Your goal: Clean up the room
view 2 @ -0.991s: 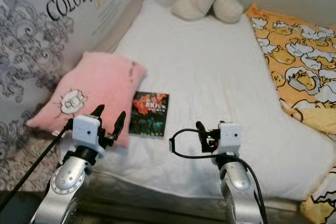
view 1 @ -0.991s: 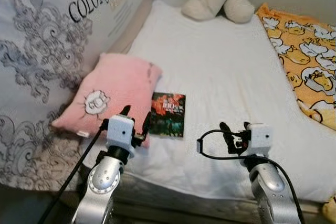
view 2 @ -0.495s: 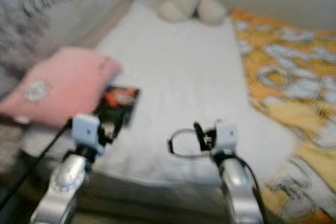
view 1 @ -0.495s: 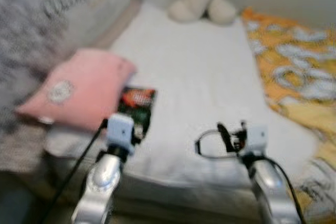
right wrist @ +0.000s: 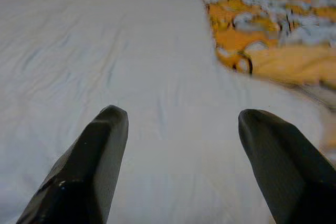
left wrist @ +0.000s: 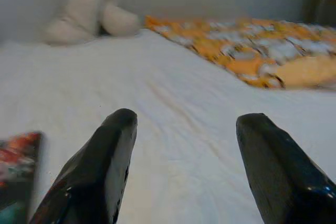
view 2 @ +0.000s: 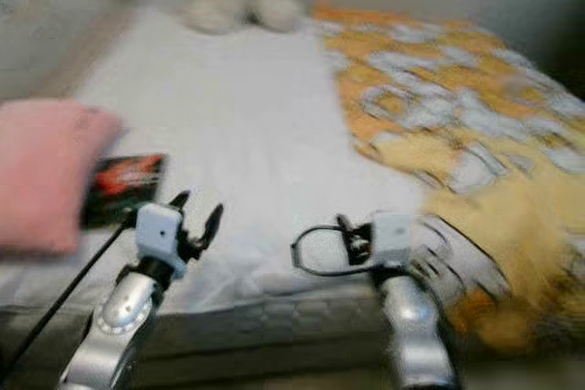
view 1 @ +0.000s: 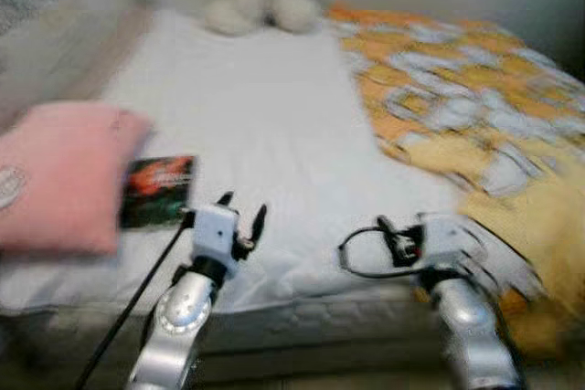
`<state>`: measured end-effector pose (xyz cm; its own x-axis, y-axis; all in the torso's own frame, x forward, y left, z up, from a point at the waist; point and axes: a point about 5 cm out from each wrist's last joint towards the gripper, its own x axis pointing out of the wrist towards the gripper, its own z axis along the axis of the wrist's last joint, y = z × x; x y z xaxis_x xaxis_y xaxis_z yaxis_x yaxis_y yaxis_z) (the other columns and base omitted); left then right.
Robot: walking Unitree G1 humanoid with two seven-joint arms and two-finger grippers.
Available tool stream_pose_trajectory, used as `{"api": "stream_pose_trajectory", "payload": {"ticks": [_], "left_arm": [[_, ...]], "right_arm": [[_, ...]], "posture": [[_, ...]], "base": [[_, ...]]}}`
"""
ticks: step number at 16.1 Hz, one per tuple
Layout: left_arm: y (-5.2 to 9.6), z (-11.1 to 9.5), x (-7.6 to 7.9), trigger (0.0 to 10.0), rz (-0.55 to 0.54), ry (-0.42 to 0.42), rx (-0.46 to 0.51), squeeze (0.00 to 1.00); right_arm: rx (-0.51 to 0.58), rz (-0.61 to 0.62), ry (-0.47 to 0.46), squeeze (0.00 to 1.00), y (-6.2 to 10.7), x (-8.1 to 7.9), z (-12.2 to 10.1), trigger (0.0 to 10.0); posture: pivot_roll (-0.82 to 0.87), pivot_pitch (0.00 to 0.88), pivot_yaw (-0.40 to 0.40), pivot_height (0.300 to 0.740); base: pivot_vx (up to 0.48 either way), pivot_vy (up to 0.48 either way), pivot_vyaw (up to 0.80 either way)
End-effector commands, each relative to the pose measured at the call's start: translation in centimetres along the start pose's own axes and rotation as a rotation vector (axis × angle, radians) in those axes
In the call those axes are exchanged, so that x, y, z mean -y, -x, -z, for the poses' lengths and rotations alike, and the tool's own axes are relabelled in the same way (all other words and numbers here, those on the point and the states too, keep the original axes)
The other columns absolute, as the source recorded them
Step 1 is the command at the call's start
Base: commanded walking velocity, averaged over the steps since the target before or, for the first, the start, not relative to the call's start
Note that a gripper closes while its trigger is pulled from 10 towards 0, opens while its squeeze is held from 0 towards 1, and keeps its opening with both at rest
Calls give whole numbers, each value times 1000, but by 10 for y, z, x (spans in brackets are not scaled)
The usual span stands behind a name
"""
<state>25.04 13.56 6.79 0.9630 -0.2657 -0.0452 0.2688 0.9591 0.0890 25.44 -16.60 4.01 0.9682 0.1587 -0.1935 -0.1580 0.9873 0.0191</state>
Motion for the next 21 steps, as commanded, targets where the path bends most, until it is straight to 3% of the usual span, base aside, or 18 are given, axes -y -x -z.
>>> {"api": "stream_pose_trajectory", "payload": {"ticks": [1, 4, 7, 10, 16, 18, 21], "left_arm": [[-3, 2, 0, 10000, 4, 11, -15, 0], [-4, 6, -4, 10000, -26, 27, -29, 0], [0, 16, -5, 10000, -38, 87, -68, 0], [1, 17, -2, 10000, -12, 87, -64, 0], [-6, 18, -1, 10000, 2, 41, -66, 0], [-8, 17, 0, 10000, -7, 27, -64, 0], [-8, 18, 1, 10000, 9, 64, -61, 0]], "right_arm": [[3, 20, 10, 0, 1, 8, 0, 10000], [-8, 87, -110, 0, 3, 17, 6, 10000], [-15, 98, -82, 0, 8, 19, 11, 10000], [-32, 95, -73, 0, 13, 19, 18, 10000], [-58, 95, -53, 0, 14, 23, 24, 10000], [-60, 91, -41, 0, 15, 23, 27, 10000], [-52, 89, -35, 0, 13, 21, 26, 10000]], "posture": [[56, 0, -42, 740], [50, 0, -41, 740], [45, 0, -39, 740], [39, 0, -39, 740], [31, 0, -36, 740], [29, 0, -36, 740], [23, 0, -29, 740]], "base": [[0, 0, -700], [0, 0, -725], [0, -126, -729], [0, 0, -731], [0, -479, -731], [0, 0, -750], [111, -114, 0]]}}
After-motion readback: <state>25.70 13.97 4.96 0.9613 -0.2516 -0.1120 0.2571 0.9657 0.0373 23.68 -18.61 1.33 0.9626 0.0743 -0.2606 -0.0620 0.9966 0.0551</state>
